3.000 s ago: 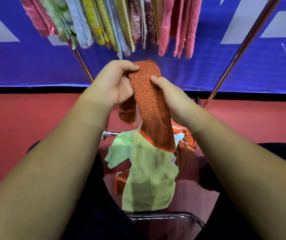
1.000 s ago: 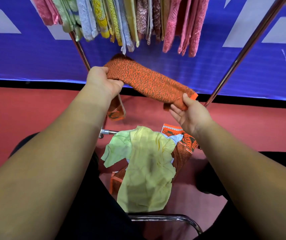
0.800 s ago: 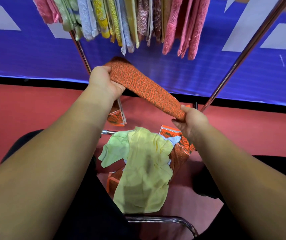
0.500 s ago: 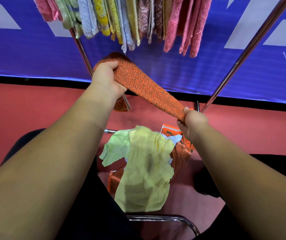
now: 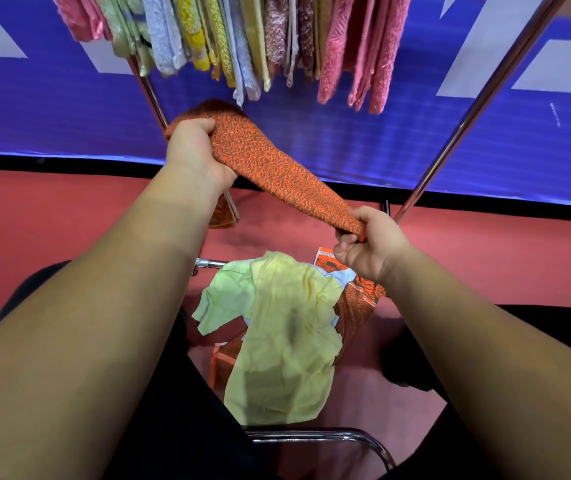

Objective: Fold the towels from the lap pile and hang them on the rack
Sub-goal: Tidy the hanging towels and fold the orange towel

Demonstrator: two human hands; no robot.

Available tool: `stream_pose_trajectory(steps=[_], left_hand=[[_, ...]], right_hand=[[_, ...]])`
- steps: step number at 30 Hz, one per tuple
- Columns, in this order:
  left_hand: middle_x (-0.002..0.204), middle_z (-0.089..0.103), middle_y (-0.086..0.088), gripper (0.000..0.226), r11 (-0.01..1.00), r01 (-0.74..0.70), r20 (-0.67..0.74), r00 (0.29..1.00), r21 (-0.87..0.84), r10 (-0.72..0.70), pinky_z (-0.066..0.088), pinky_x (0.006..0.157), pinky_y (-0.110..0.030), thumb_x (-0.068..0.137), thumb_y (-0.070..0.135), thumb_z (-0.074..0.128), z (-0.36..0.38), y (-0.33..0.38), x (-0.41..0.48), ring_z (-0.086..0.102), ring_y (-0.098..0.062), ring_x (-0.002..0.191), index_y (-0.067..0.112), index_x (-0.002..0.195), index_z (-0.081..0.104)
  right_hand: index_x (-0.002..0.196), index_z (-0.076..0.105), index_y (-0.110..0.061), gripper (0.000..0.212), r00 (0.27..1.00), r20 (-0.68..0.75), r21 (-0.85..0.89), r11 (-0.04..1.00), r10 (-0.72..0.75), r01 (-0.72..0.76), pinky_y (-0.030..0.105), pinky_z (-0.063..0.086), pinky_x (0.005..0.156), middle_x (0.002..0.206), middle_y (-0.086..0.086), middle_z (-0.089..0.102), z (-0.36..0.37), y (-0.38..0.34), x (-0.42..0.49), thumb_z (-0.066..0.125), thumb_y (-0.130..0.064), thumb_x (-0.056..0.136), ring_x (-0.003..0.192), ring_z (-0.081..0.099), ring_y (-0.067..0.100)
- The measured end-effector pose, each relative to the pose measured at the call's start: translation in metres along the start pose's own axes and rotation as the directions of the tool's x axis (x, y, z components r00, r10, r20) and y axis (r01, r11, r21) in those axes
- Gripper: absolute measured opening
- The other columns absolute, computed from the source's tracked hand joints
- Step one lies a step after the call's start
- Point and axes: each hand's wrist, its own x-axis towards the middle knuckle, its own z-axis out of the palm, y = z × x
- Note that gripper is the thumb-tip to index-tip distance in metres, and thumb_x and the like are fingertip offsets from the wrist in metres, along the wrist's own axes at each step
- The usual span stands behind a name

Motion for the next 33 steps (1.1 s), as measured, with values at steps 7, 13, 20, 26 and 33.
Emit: stream_pose_trajectory(steps=[7, 13, 20, 26, 33], left_hand=[[0.097, 0.076, -0.017, 0.034, 0.997, -0.046, -0.129, 0.990, 0.066, 0.054, 0.062, 0.090, -0.047, 0.099, -0.001, 0.052, -0.005, -0.005, 0.001, 0.075, -0.032, 0.086, -0.005, 0.130, 0.064], [0.100, 0.073, -0.019, 0.049, 0.989, -0.062, -0.121, 0.989, 0.138, 0.079, 0.063, 0.081, -0.054, 0.093, -0.002, 0.053, -0.002, -0.009, -0.008, 0.074, -0.033, 0.085, -0.004, 0.141, 0.058], [0.099, 0.070, -0.020, 0.068, 0.976, -0.034, -0.030, 0.999, 0.216, 0.041, 0.061, 0.076, -0.055, 0.082, 0.004, 0.064, 0.000, -0.020, -0.010, 0.073, -0.033, 0.079, 0.002, 0.149, 0.052], [0.077, 0.070, -0.012, 0.010, 0.929, 0.122, 0.086, 0.983, 0.350, -0.162, 0.061, 0.072, -0.042, 0.095, 0.010, 0.058, 0.008, -0.035, -0.031, 0.070, -0.028, 0.062, 0.005, 0.094, 0.067], [0.079, 0.071, -0.015, 0.009, 0.836, 0.137, 0.191, 0.942, 0.531, -0.276, 0.064, 0.073, -0.041, 0.095, 0.004, 0.059, 0.010, -0.033, -0.033, 0.073, -0.029, 0.067, 0.004, 0.098, 0.068]], right_hand=[[0.095, 0.067, -0.025, 0.011, 0.980, -0.189, -0.180, 0.983, -0.062, 0.028, 0.030, 0.050, 0.061, 0.072, -0.002, 0.045, -0.003, 0.004, -0.001, 0.071, -0.033, 0.101, 0.057, 0.038, 0.012], [0.082, 0.056, -0.023, 0.025, 0.955, -0.295, -0.269, 0.960, -0.010, -0.073, 0.016, 0.032, 0.044, 0.055, -0.005, 0.033, -0.002, 0.007, -0.002, 0.067, -0.029, 0.103, 0.044, 0.026, 0.009], [0.077, 0.055, -0.019, 0.032, 0.957, -0.289, -0.571, 0.801, 0.012, -0.182, 0.016, 0.043, 0.038, 0.049, -0.003, 0.050, -0.007, 0.026, 0.007, 0.062, -0.033, 0.104, 0.037, 0.047, 0.008], [0.118, 0.061, -0.018, 0.022, 0.981, -0.140, -0.798, 0.572, 0.135, -0.193, 0.037, 0.056, 0.075, 0.110, 0.003, 0.067, -0.005, 0.039, 0.003, 0.056, -0.035, 0.107, 0.090, 0.069, 0.024], [0.118, 0.072, -0.010, 0.037, 0.938, -0.024, -0.577, 0.771, -0.346, 0.270, 0.041, 0.057, 0.092, 0.126, 0.016, 0.075, 0.024, 0.001, -0.006, 0.054, -0.041, 0.109, 0.107, 0.074, 0.026]])
